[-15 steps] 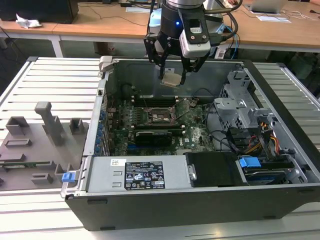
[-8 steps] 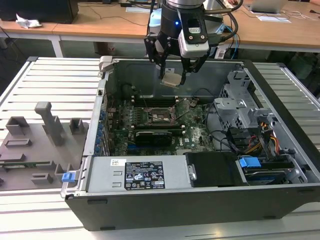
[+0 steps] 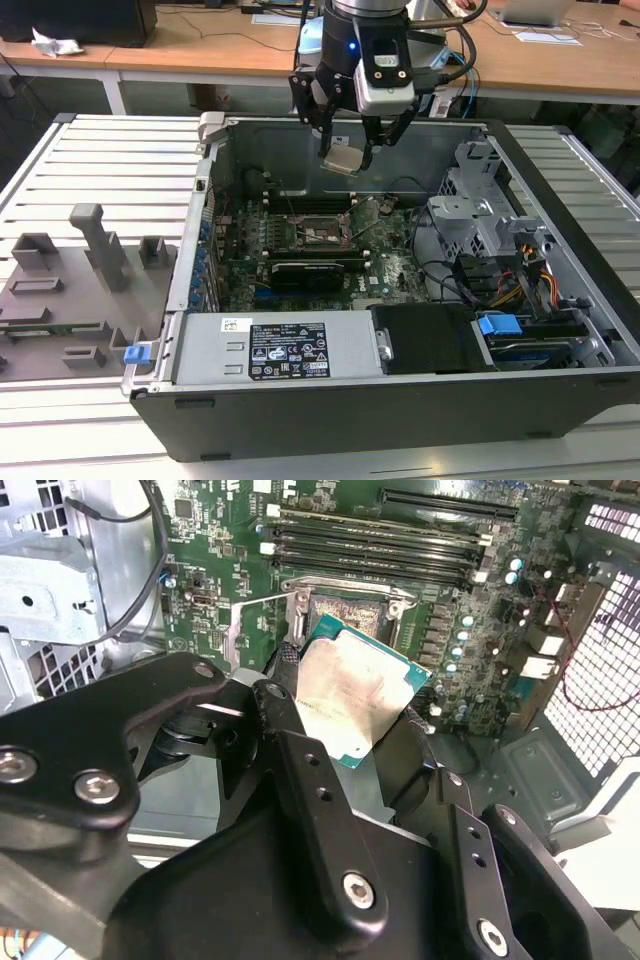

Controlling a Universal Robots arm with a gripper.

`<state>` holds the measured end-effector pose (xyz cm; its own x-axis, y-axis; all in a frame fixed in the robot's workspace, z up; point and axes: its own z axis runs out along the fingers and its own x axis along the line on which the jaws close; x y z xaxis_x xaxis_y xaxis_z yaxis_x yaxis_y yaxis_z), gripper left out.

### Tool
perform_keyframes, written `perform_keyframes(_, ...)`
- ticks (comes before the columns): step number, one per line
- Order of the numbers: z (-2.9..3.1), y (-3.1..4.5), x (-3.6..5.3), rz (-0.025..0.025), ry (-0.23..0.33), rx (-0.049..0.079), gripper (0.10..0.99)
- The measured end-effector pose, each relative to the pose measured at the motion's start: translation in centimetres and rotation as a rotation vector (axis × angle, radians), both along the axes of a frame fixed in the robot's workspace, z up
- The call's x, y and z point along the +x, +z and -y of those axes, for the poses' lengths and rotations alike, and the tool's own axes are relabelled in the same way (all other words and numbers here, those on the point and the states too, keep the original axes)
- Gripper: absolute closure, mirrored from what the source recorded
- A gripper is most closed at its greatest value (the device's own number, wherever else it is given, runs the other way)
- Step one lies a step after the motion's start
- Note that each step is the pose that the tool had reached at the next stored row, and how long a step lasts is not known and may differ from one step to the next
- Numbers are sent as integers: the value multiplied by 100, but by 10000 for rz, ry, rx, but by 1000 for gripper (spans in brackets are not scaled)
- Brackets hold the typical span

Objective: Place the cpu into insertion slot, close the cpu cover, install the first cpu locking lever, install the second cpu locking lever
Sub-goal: 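Place the cpu into insertion slot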

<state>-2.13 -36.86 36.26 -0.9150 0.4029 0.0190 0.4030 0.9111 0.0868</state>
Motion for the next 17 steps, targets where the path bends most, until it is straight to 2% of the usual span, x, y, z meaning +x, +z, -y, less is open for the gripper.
perform_keyframes(17,0,-1,0,0,-769,-1,545)
